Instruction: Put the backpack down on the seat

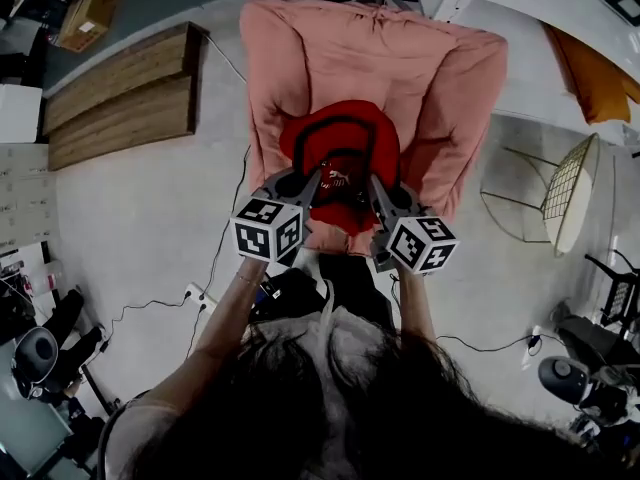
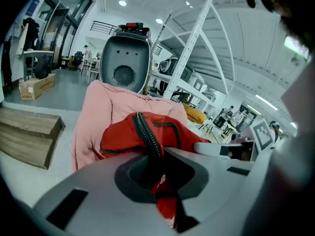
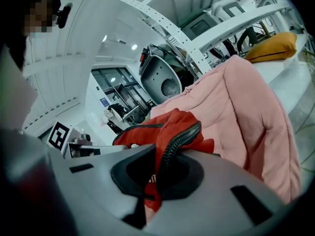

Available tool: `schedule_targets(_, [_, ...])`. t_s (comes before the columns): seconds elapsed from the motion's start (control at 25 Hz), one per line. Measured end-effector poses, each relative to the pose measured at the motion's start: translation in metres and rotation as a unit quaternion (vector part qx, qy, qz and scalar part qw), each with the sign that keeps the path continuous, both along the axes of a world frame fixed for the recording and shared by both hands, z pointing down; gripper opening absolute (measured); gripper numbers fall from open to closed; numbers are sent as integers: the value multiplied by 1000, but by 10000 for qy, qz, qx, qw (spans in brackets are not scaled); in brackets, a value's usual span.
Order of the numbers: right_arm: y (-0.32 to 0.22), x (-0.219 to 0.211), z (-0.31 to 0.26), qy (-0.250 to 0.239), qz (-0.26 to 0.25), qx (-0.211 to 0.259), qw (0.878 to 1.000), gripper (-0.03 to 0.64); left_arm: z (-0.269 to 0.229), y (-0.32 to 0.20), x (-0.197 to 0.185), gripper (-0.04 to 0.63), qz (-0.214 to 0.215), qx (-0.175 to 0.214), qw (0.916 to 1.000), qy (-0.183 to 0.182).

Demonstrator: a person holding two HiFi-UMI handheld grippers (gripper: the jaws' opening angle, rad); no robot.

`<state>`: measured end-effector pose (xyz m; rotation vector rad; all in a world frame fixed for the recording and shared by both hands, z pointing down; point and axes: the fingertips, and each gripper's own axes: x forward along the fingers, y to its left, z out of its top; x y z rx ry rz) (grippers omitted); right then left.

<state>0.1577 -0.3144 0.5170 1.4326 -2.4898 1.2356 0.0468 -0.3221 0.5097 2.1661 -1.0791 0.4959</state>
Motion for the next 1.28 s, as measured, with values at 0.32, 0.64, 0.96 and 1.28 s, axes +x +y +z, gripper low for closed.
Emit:
schedule_targets(0.32, [-59,6,95,220,-36,-531,9983,37,92,-68,-18,43,-481,-194,9972,-540])
schedule_targets(0.64, [-81,19,177,423,-47,-1067,9934,37,188,-99,-21,44,-405,-946,9912,-833])
schedule_targets(0.96, [-103,12,251,769,-282,-1441,9862,37,260,-112,-57,44,-708,-1383,9783,-1371])
schedule_targets(1.28, [-107,14,281,1220,-512,-1506,9797,38,284,-111,-62,46,-1001,-1584,9732,-1334])
